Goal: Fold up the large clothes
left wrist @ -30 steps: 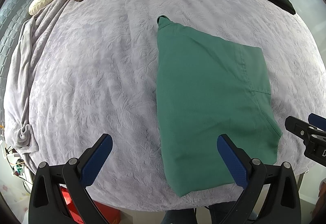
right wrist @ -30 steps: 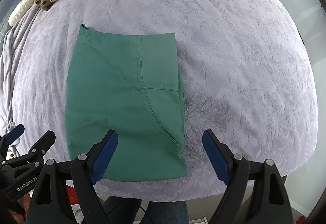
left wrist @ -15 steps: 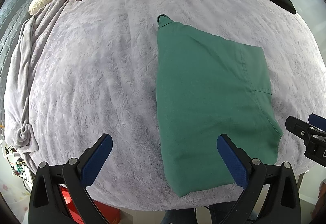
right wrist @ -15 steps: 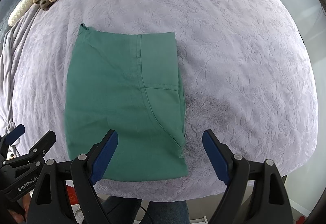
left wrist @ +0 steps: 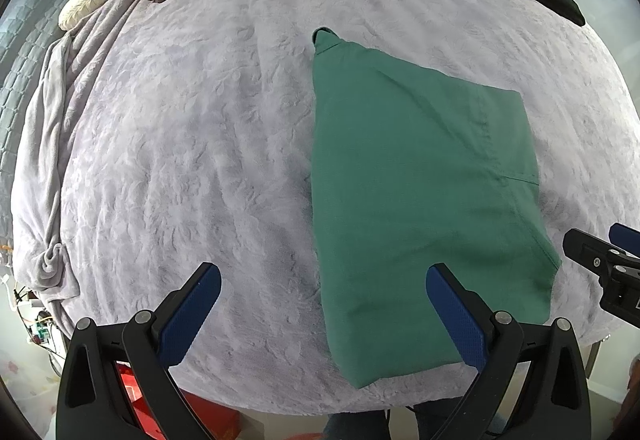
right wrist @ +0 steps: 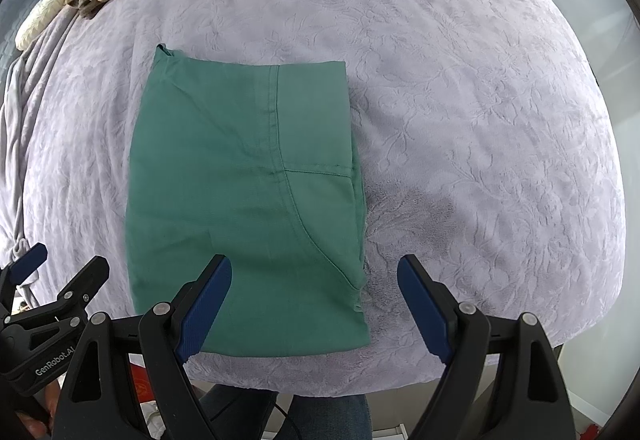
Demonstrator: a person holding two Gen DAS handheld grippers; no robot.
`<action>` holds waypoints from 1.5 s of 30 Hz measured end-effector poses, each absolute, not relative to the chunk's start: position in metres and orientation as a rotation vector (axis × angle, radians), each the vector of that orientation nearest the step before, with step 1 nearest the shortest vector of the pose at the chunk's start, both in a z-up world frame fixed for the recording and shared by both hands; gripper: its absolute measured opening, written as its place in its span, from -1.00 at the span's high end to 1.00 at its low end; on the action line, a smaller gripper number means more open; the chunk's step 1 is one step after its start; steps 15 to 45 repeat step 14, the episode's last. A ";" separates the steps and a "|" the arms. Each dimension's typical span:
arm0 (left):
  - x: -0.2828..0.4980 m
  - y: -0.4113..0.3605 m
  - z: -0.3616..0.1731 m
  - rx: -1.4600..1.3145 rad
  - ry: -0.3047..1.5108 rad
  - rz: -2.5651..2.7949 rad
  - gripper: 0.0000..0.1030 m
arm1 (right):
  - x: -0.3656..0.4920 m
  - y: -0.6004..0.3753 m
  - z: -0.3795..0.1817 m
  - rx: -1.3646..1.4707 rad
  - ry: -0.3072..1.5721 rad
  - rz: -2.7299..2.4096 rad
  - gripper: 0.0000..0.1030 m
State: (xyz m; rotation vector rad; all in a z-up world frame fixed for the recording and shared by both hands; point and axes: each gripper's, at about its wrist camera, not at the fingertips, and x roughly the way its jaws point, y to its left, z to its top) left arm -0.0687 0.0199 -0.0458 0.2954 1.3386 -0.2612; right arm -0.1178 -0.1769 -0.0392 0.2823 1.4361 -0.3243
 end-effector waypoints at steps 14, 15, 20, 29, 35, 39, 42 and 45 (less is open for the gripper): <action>-0.064 0.023 -0.046 0.287 1.329 -0.283 -1.00 | -0.116 -0.172 -0.041 0.270 1.442 -0.328 -0.69; -0.064 0.023 -0.046 0.287 1.329 -0.283 -1.00 | -0.116 -0.172 -0.041 0.270 1.442 -0.328 -0.69; -0.064 0.023 -0.046 0.287 1.329 -0.283 -1.00 | -0.116 -0.172 -0.041 0.270 1.442 -0.328 -0.69; -0.064 0.023 -0.046 0.287 1.329 -0.283 -1.00 | -0.116 -0.172 -0.041 0.270 1.442 -0.328 -0.69; -0.064 0.023 -0.046 0.287 1.329 -0.283 -1.00 | -0.116 -0.172 -0.041 0.270 1.442 -0.328 -0.69; -0.064 0.023 -0.046 0.287 1.329 -0.283 -1.00 | -0.116 -0.172 -0.041 0.270 1.442 -0.328 -0.69; -0.064 0.023 -0.046 0.287 1.329 -0.283 -1.00 | -0.116 -0.172 -0.041 0.270 1.442 -0.328 -0.69; -0.064 0.023 -0.046 0.287 1.329 -0.283 -1.00 | -0.116 -0.172 -0.041 0.270 1.442 -0.328 -0.69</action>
